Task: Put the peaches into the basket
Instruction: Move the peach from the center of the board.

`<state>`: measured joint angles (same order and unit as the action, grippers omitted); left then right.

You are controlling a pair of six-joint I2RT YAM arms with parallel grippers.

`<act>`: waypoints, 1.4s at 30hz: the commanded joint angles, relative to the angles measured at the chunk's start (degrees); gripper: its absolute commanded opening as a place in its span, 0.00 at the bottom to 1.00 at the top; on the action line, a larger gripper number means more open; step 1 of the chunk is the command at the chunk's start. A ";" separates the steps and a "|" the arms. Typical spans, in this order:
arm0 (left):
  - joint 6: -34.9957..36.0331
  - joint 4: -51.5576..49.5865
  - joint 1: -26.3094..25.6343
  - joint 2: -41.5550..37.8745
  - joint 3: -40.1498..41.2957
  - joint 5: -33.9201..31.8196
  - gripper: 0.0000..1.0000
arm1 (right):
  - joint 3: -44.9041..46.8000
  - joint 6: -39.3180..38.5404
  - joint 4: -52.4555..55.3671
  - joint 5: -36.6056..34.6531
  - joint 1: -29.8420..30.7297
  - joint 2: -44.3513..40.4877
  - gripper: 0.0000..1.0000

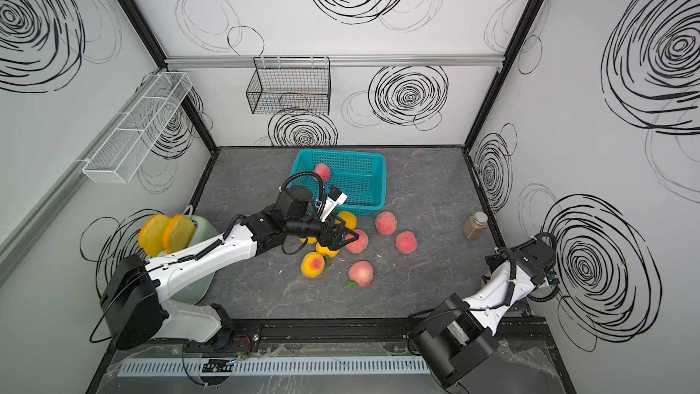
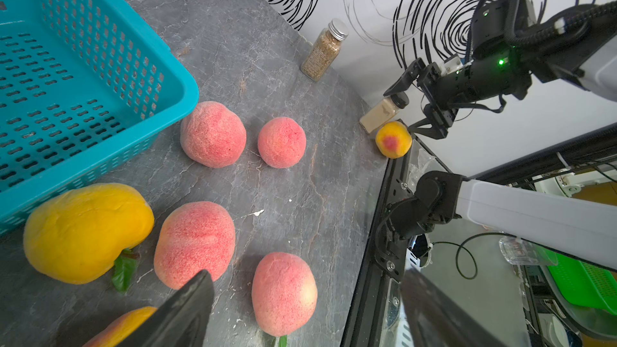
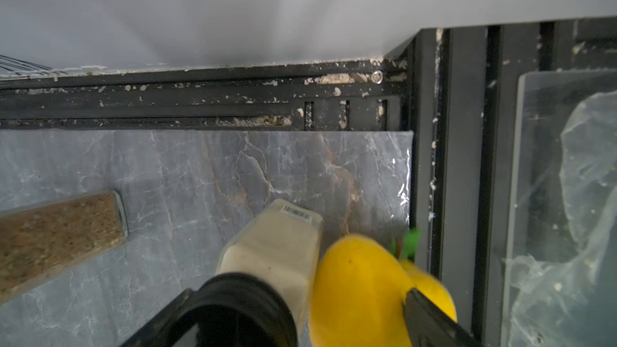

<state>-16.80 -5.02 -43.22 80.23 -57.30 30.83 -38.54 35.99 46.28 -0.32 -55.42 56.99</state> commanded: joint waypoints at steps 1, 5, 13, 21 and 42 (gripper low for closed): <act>1.14 0.63 -0.46 -1.41 -0.18 0.34 0.92 | 0.26 -1.50 -2.56 2.43 -0.85 0.53 0.99; 1.02 0.76 -0.44 -1.30 -0.20 0.55 0.92 | 2.35 -1.57 -4.06 4.67 -1.07 0.92 0.99; 0.84 0.92 -0.49 -0.82 -0.18 0.81 0.92 | 5.90 -0.72 -5.31 8.25 1.89 -2.92 0.99; 1.17 0.68 -0.77 -0.95 -0.21 0.31 0.91 | 0.10 -1.07 -4.05 8.92 5.48 -1.18 0.99; 1.59 0.00 -0.39 -0.60 -0.37 -1.39 0.92 | -10.17 -3.21 5.81 4.56 31.57 -10.75 0.99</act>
<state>-16.27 -6.13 -43.83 80.16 -57.30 29.93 -49.47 32.99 48.86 5.48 -25.36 48.69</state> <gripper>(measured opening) 0.916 0.993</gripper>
